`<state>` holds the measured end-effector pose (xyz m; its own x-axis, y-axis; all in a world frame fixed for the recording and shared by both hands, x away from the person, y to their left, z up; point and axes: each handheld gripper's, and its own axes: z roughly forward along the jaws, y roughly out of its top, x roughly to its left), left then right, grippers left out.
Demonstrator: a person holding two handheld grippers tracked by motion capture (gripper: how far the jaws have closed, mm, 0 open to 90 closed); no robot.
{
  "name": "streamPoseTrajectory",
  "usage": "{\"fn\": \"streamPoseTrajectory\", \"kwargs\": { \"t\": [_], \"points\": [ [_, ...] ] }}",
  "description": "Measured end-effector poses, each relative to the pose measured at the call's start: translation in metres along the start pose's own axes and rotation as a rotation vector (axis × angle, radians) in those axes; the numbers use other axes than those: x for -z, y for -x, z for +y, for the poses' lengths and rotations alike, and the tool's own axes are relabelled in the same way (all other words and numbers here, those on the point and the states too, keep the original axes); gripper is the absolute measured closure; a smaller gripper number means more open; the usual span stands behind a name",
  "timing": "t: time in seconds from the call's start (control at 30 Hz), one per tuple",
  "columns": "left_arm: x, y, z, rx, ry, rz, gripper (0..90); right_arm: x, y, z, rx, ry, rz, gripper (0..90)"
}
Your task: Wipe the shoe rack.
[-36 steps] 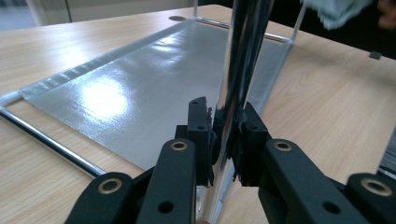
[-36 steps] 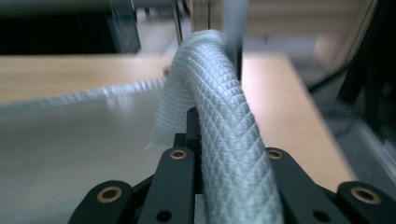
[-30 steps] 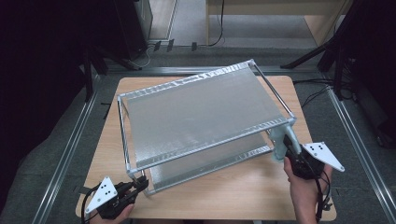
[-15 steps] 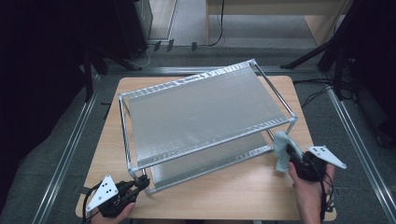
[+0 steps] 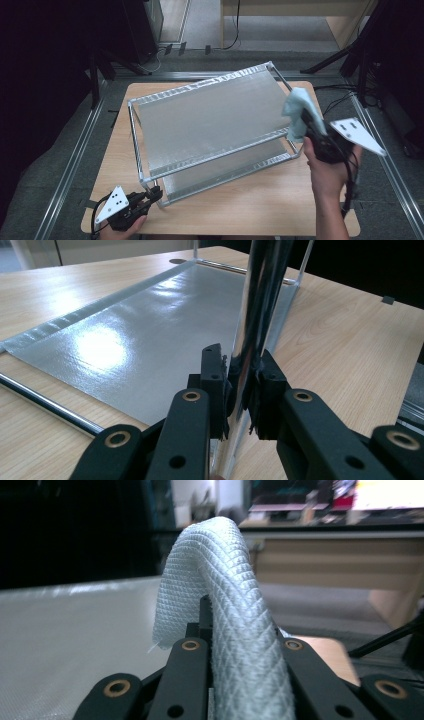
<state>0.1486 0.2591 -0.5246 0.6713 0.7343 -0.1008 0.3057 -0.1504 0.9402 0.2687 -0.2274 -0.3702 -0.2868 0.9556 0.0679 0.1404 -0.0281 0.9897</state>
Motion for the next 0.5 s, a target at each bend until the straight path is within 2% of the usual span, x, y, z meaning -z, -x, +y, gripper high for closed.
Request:
{"fn": "streamPoseTrajectory", "kwargs": {
  "t": [0.03,0.07,0.1,0.17,0.2,0.23,0.3,0.37,0.47,0.5],
  "points": [
    [0.0,0.0,0.0,0.004,0.0,0.002,79.5,-0.011,-0.004,0.0,0.009,-0.06,0.021,76.3],
    [0.0,0.0,0.0,0.004,0.0,0.002,79.5,-0.011,-0.004,0.0,0.009,-0.06,0.021,76.3],
    [0.0,0.0,0.0,0.001,-0.001,0.003,79.5,-0.03,-0.012,-0.003,0.027,-0.19,0.036,52.8],
    [0.0,0.0,0.0,0.008,0.001,-0.003,79.4,-0.031,-0.02,-0.004,0.053,-0.173,0.048,49.6],
    [0.0,-0.001,0.0,0.012,0.002,-0.009,79.4,-0.03,-0.023,-0.004,0.06,-0.169,0.044,53.8],
    [0.0,-0.001,-0.001,0.016,0.005,-0.013,79.3,-0.029,-0.024,-0.005,0.066,-0.165,0.033,62.1],
    [0.0,-0.002,-0.001,0.024,0.007,-0.02,79.1,-0.033,-0.02,-0.011,0.044,-0.197,0.026,77.9],
    [-0.001,-0.001,-0.001,0.029,0.007,-0.02,79.0,-0.034,-0.018,-0.016,0.007,-0.202,0.045,82.3],
    [-0.002,0.003,-0.001,0.04,0.013,-0.023,78.9,-0.032,-0.028,-0.025,0.028,-0.198,0.083,82.9],
    [-0.003,0.004,-0.001,0.046,0.013,-0.02,78.8,-0.031,-0.033,-0.028,0.022,-0.195,0.103,82.9]
  ]
}}
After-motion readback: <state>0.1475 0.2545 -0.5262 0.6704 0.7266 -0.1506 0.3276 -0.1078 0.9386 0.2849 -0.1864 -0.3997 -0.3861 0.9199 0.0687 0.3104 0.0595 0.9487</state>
